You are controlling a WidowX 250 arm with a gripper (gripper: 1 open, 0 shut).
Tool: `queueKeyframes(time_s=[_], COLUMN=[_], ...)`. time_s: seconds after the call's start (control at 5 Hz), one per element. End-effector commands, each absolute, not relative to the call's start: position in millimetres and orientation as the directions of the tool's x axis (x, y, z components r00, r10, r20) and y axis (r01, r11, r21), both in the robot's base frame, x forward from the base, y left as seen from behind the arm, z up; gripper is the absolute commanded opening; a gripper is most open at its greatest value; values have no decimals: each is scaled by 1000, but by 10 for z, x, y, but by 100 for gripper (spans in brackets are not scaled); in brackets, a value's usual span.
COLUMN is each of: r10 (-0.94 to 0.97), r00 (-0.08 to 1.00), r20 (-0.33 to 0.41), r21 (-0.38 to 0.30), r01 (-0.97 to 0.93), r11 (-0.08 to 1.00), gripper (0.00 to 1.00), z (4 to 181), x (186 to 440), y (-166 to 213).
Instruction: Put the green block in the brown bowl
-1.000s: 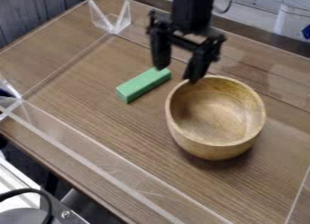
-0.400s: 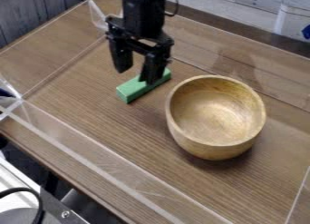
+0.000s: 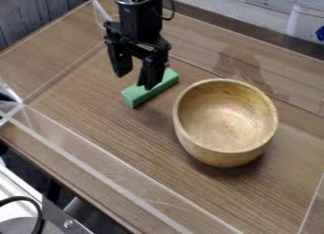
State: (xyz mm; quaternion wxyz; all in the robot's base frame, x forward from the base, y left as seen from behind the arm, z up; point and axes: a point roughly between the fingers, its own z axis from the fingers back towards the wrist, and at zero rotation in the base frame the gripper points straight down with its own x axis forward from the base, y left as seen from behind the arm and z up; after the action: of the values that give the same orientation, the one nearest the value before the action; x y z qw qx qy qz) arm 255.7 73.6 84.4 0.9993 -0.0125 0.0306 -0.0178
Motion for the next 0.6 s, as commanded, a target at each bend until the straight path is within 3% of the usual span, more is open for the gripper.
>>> queueKeyframes(time_s=[0.0, 0.4], r10=[-63, -103], r00=[997, 994], r20=[-34, -23], r21=[-11, 0], r01=[63, 103], r11=[998, 995], gripper=[100, 100], z=[922, 962], x=[2597, 2614], y=[693, 573])
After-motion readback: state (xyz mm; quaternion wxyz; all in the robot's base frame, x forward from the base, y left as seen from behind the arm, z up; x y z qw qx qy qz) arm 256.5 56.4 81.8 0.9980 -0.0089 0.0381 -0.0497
